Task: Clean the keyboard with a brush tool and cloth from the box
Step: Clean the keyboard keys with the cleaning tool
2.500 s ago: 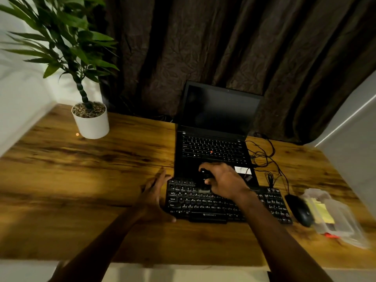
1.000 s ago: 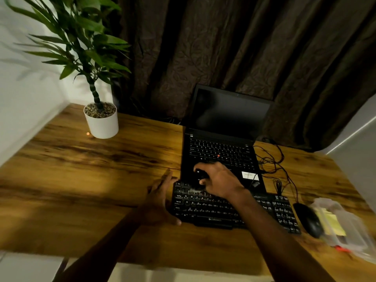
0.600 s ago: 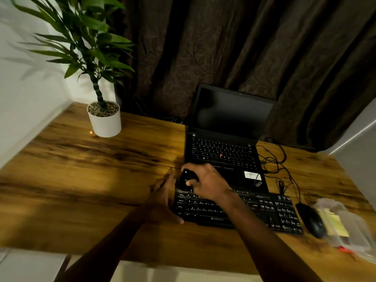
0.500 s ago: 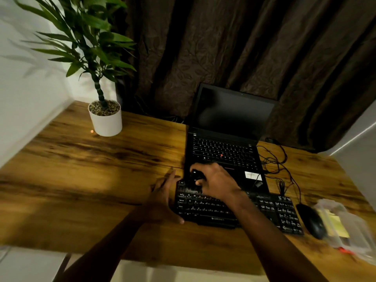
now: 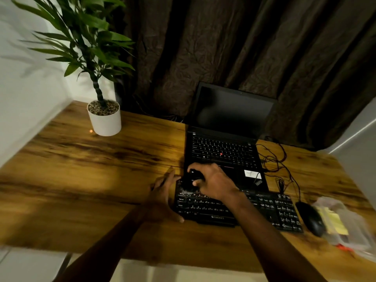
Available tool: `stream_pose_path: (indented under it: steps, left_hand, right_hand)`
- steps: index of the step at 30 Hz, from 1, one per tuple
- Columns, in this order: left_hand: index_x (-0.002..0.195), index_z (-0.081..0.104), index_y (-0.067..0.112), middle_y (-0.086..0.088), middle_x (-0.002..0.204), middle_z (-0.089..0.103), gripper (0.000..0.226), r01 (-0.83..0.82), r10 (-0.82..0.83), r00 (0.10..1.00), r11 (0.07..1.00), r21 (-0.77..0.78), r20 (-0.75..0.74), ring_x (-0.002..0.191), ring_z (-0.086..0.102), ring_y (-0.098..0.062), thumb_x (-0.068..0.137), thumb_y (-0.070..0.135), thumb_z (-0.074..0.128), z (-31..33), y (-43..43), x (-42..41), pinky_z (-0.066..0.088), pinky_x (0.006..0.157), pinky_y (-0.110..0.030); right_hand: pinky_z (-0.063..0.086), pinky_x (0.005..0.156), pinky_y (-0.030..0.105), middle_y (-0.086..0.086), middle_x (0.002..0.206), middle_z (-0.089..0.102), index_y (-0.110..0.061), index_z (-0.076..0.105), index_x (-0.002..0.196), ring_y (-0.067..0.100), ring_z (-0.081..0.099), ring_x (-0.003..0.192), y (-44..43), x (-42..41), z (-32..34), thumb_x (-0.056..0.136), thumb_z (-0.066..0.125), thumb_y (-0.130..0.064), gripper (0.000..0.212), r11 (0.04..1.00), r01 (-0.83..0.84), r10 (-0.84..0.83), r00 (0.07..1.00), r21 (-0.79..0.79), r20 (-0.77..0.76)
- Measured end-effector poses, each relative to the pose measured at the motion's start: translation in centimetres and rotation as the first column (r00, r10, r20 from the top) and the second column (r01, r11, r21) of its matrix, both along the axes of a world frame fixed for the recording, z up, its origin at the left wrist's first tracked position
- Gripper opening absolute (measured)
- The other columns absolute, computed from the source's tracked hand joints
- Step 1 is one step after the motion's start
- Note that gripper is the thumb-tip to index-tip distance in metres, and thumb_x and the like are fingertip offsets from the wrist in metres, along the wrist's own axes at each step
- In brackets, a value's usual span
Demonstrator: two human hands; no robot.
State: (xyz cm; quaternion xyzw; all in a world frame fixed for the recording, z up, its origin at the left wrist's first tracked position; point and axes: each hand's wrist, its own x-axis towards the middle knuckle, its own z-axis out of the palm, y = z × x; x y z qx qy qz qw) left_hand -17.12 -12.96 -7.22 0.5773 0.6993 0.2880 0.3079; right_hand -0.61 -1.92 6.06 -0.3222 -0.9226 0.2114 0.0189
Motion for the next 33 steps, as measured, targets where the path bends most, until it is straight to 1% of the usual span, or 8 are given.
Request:
stream_pose_path:
  steps: [6,11,14,16,19,23,27,33]
  left_hand:
    - [0.133,-0.031,0.068,0.023,0.160,0.024,0.158,-0.009,0.009,1.000,1.000,-0.005,-0.011,0.149,0.010,-0.013,0.030,0.071,0.089,-0.1,0.0,0.0,0.011,0.115,-0.043]
    - [0.150,-0.022,0.052,-0.001,0.160,0.020,0.167,-0.069,0.071,0.997,0.995,-0.076,0.036,0.150,0.011,-0.026,0.028,0.069,0.091,-0.1,0.0,0.2,0.015,0.119,-0.048]
    - [0.153,-0.016,0.048,0.021,0.158,0.017,0.166,-0.020,0.021,1.000,0.999,-0.048,0.020,0.151,0.008,-0.020,0.023,0.076,0.084,0.1,-0.1,0.1,0.017,0.120,-0.054]
    - [0.149,-0.014,0.054,0.022,0.157,0.017,0.162,-0.007,0.008,1.000,0.999,-0.039,0.024,0.151,0.007,-0.019,0.022,0.077,0.083,0.4,-0.2,0.2,0.016,0.120,-0.054]
    - [0.133,-0.021,0.073,0.001,0.164,0.015,0.154,-0.044,0.047,0.998,0.997,-0.061,0.041,0.152,0.006,-0.026,0.026,0.069,0.089,0.3,0.0,0.1,0.016,0.120,-0.055]
    - [0.145,-0.021,0.059,0.010,0.164,0.017,0.161,-0.022,0.023,1.000,0.998,-0.062,0.015,0.152,0.005,-0.020,0.030,0.068,0.090,-0.1,0.1,0.0,0.012,0.121,-0.053]
    - [0.131,-0.032,0.068,0.001,0.162,0.018,0.157,-0.052,0.052,0.999,0.996,-0.069,-0.001,0.150,0.009,-0.023,0.029,0.070,0.088,-0.2,0.1,0.2,0.020,0.120,-0.054]
    - [0.134,-0.029,0.068,0.013,0.163,0.021,0.157,-0.012,0.012,1.000,0.999,-0.031,-0.004,0.151,0.007,-0.017,0.030,0.071,0.089,-0.1,0.0,-0.1,0.013,0.120,-0.056]
  right_hand:
    - [0.050,0.089,0.030,-0.002,0.099,0.057,-0.027,0.058,0.127,0.013,0.055,0.095,-0.6,0.0,1.1,0.088,0.068,-0.011,0.043,0.999,-0.013,0.012,0.999,0.042,0.035]
    - [0.059,0.078,0.035,0.000,0.099,0.068,-0.035,0.057,0.117,0.017,0.066,0.091,-1.7,-1.4,-0.5,0.084,0.071,-0.013,0.042,0.999,-0.029,0.027,0.998,-0.036,-0.064]
    - [0.060,0.074,0.034,-0.004,0.098,0.067,-0.038,0.057,0.114,0.014,0.066,0.089,-1.1,-0.4,-0.6,0.084,0.072,-0.012,0.043,0.999,-0.013,0.010,0.998,-0.041,-0.063]
    - [0.058,0.079,0.033,-0.005,0.100,0.068,-0.037,0.059,0.116,0.013,0.065,0.092,-0.6,0.8,-0.4,0.082,0.072,-0.009,0.045,1.000,-0.002,0.002,1.000,-0.003,-0.028]
    - [0.053,0.089,0.031,-0.001,0.111,0.066,-0.038,0.057,0.125,0.015,0.061,0.103,-0.2,1.6,-0.2,0.085,0.070,-0.011,0.050,0.997,0.022,-0.026,0.998,0.078,0.060]
    - [0.054,0.089,0.035,0.001,0.109,0.066,-0.038,0.054,0.122,0.019,0.061,0.103,-1.1,0.1,-0.7,0.086,0.069,-0.015,0.045,0.999,-0.004,0.004,1.000,0.038,0.002]
    - [0.060,0.080,0.039,0.002,0.104,0.068,-0.036,0.055,0.119,0.018,0.066,0.094,-2.2,-1.4,-1.3,0.086,0.070,-0.012,0.043,0.998,-0.035,0.029,0.994,-0.054,-0.105]
    - [0.056,0.087,0.034,-0.001,0.104,0.069,-0.033,0.061,0.116,0.016,0.065,0.096,-0.9,0.8,-0.3,0.082,0.074,-0.012,0.043,0.998,-0.028,0.028,1.000,0.063,0.004]
